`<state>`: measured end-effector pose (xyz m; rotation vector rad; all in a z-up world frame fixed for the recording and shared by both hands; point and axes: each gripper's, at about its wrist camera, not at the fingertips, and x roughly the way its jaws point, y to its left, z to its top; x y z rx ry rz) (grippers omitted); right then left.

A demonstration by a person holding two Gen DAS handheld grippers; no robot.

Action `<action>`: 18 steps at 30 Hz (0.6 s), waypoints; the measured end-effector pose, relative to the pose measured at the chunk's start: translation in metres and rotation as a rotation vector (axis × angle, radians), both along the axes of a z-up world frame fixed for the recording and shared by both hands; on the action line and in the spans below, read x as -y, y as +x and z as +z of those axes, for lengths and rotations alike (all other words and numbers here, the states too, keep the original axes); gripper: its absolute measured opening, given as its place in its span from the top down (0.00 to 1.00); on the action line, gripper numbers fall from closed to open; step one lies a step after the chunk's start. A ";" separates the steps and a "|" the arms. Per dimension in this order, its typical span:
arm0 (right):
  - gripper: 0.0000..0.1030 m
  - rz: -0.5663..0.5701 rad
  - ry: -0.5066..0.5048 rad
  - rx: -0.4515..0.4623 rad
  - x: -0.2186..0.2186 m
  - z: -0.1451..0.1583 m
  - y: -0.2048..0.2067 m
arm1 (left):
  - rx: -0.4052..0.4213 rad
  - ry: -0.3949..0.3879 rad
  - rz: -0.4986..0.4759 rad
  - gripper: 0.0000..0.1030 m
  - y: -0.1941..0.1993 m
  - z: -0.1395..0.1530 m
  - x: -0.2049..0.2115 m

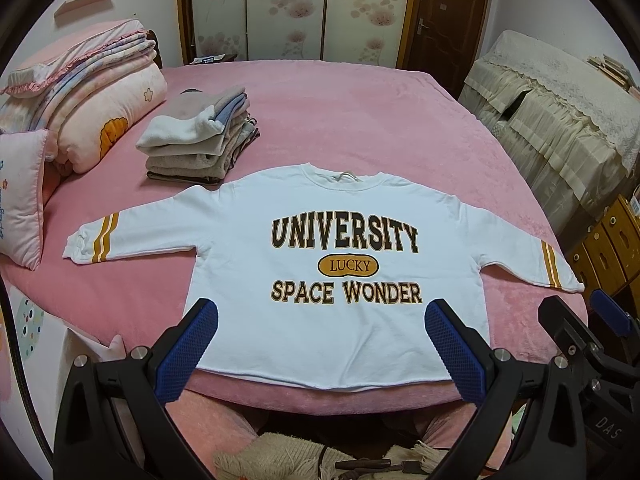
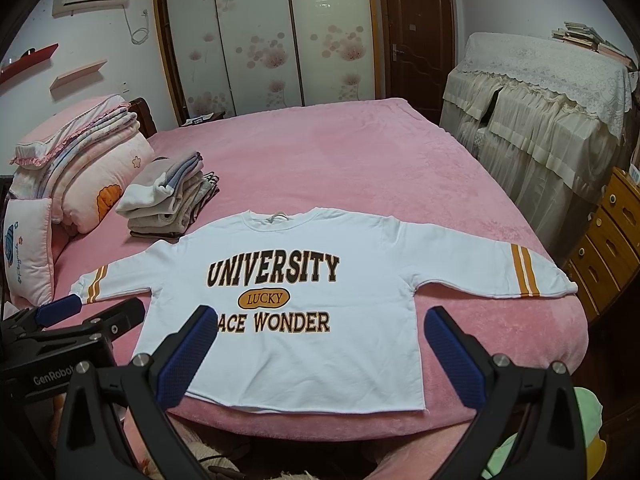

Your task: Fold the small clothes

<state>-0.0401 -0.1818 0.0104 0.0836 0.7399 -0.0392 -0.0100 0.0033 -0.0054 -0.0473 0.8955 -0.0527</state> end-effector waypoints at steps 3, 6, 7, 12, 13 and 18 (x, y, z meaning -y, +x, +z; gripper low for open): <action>0.00 0.000 0.000 0.001 0.000 0.000 0.000 | 0.001 0.002 0.001 0.00 0.000 0.000 0.000; 0.00 0.001 0.002 0.001 -0.002 0.001 -0.002 | 0.001 0.002 0.002 0.00 -0.001 0.001 -0.001; 0.00 0.001 0.002 0.001 0.000 0.001 -0.001 | 0.000 0.001 0.002 0.00 -0.001 0.001 -0.001; 0.00 0.002 0.003 0.001 -0.001 0.001 -0.001 | -0.001 0.001 0.001 0.00 -0.001 0.001 -0.001; 0.00 0.002 0.003 0.001 0.000 0.001 -0.001 | 0.000 0.001 0.001 0.00 -0.001 0.001 -0.001; 0.00 0.001 0.006 0.001 -0.001 0.001 -0.001 | -0.001 0.000 0.002 0.00 -0.001 0.001 -0.002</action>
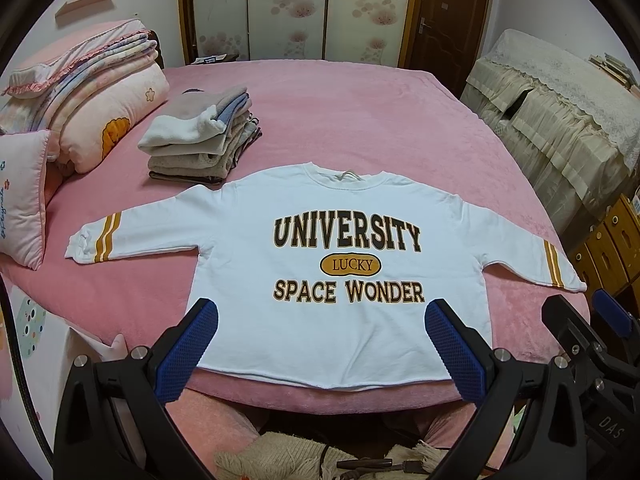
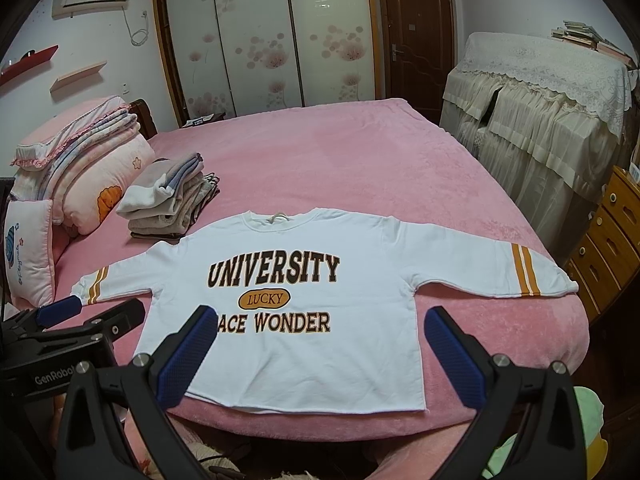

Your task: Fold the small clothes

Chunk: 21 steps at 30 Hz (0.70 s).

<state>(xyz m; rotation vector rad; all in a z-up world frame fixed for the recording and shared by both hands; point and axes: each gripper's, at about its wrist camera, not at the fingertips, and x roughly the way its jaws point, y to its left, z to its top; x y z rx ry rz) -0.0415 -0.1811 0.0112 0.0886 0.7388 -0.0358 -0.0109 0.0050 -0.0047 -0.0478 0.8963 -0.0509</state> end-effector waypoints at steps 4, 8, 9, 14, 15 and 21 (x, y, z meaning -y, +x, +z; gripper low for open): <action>0.00 -0.001 0.000 0.003 0.000 0.000 0.000 | 0.001 0.001 -0.001 0.00 0.000 0.000 0.000; 0.00 -0.002 0.001 0.008 -0.002 0.002 -0.001 | 0.006 0.010 -0.001 0.00 -0.003 0.000 0.000; 0.00 -0.003 0.002 0.010 -0.002 0.003 -0.001 | 0.008 0.013 -0.003 0.00 -0.004 0.001 0.000; 0.00 -0.006 0.006 0.024 0.003 0.008 -0.001 | 0.014 0.023 -0.003 0.00 -0.004 0.004 0.004; 0.00 -0.006 0.006 0.027 0.003 0.009 -0.001 | 0.014 0.026 -0.003 0.00 -0.003 0.005 0.005; 0.00 -0.004 0.021 0.044 0.022 0.012 0.002 | 0.028 0.043 -0.010 0.00 0.003 0.011 0.015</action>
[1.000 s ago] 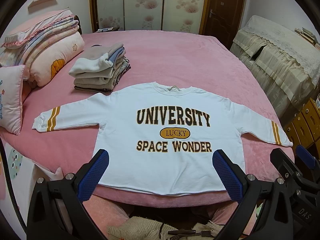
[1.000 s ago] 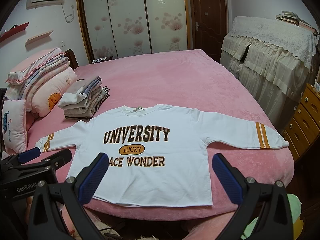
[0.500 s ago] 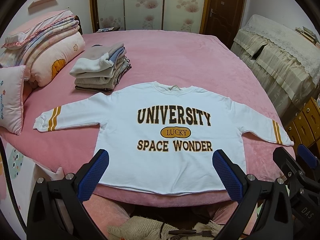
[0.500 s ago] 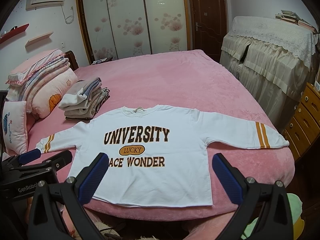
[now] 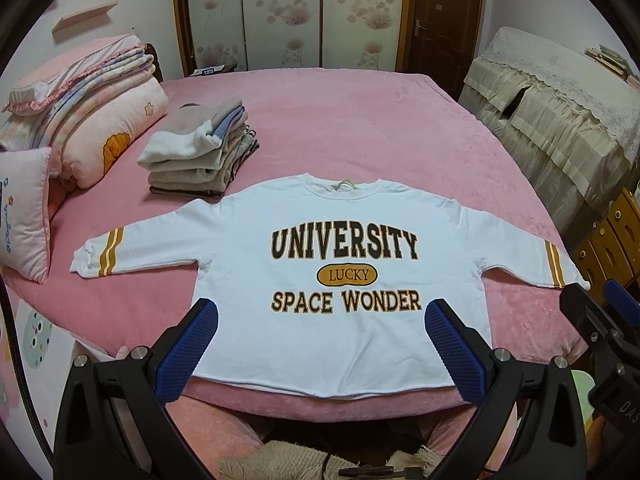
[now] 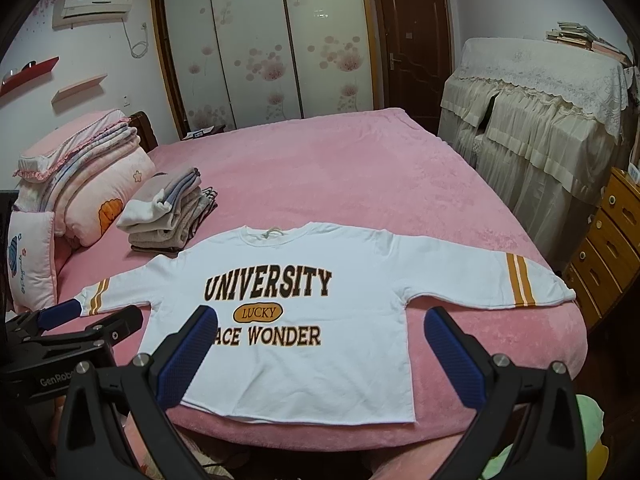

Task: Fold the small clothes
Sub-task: 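Move the right gripper to the orange-striped sleeve cuff and grasp it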

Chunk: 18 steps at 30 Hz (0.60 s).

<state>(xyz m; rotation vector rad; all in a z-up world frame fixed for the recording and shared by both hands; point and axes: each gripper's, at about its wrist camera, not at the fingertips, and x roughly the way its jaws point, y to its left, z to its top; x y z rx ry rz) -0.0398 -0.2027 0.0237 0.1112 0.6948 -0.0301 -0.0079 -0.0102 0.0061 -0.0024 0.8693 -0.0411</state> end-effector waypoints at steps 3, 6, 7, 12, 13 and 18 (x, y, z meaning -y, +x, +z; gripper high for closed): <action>0.00 -0.005 0.008 0.015 0.011 0.005 0.000 | 0.019 0.009 -0.006 0.00 0.004 0.007 0.007; 0.00 -0.016 0.011 0.034 0.026 0.011 0.000 | 0.042 0.013 -0.025 0.00 0.007 0.015 0.017; 0.00 -0.021 0.012 0.041 0.032 0.013 0.000 | 0.055 0.014 -0.038 0.00 0.008 0.020 0.022; 0.00 -0.081 0.006 0.074 0.070 0.025 0.003 | 0.160 0.044 -0.097 0.00 0.013 0.044 0.054; 0.00 -0.097 0.005 0.078 0.079 0.027 0.004 | 0.184 0.049 -0.112 0.00 0.015 0.049 0.063; 0.00 -0.204 -0.041 0.110 0.135 0.035 0.004 | 0.224 0.051 -0.176 0.00 0.031 0.063 0.107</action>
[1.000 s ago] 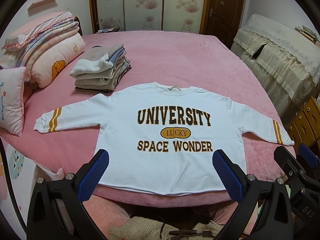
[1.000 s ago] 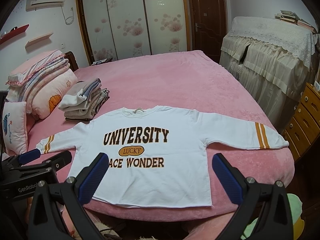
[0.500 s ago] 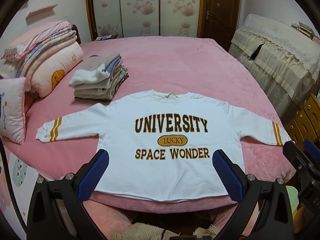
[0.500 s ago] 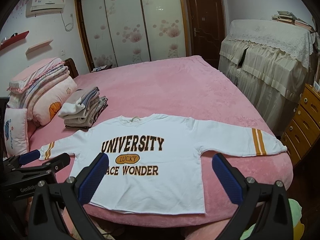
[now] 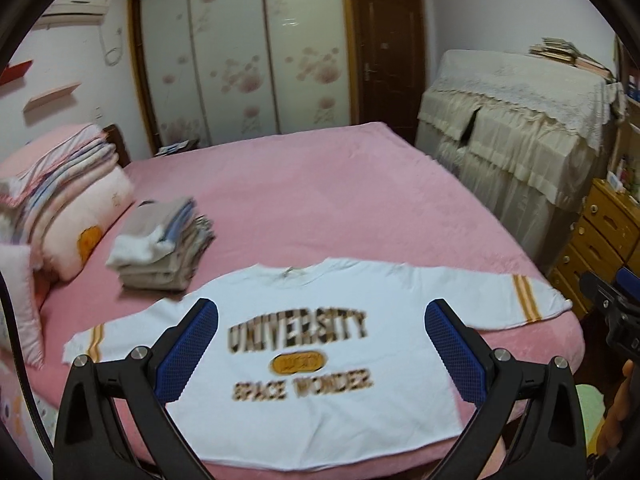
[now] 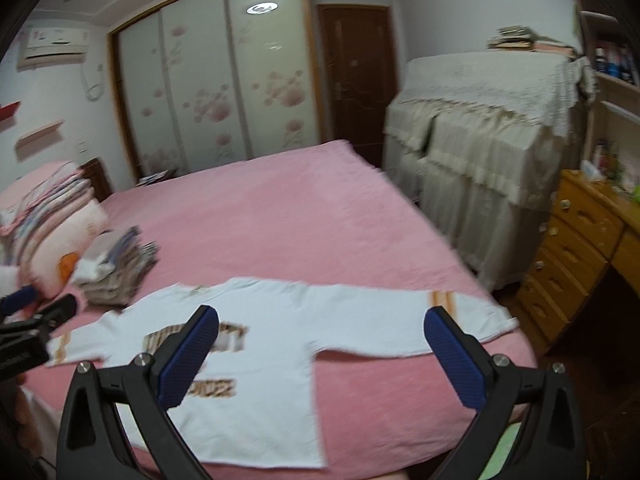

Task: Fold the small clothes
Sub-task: 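Move the right gripper to the orange-striped sleeve cuff and grasp it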

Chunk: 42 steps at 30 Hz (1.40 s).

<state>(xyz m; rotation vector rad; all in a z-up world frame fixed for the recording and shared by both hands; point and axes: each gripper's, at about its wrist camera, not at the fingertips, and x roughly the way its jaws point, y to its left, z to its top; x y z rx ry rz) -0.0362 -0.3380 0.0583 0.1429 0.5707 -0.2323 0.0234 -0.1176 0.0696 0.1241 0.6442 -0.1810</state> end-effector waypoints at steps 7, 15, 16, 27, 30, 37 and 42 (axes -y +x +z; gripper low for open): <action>0.05 -0.171 -0.018 0.001 0.094 -0.008 0.007 | 0.022 0.048 -0.110 0.00 0.034 -0.013 0.081; 0.18 -0.268 0.045 -0.082 0.187 -0.060 0.027 | -0.064 0.127 -0.212 0.00 0.086 -0.091 0.185; 0.19 -0.274 0.058 -0.093 0.196 -0.068 0.030 | -0.088 0.131 -0.221 0.00 0.092 -0.104 0.193; 0.32 -0.347 0.240 -0.262 0.271 -0.175 0.045 | -0.313 0.177 -0.247 0.00 0.132 -0.234 0.256; 0.32 -0.362 0.284 -0.293 0.282 -0.198 0.046 | -0.363 0.184 -0.253 0.00 0.134 -0.259 0.263; 0.32 -0.393 0.391 -0.324 0.304 -0.235 0.054 | -0.433 0.176 -0.255 0.00 0.142 -0.290 0.272; 0.36 -0.412 0.442 -0.312 0.314 -0.248 0.064 | -0.447 0.150 -0.254 0.00 0.151 -0.291 0.285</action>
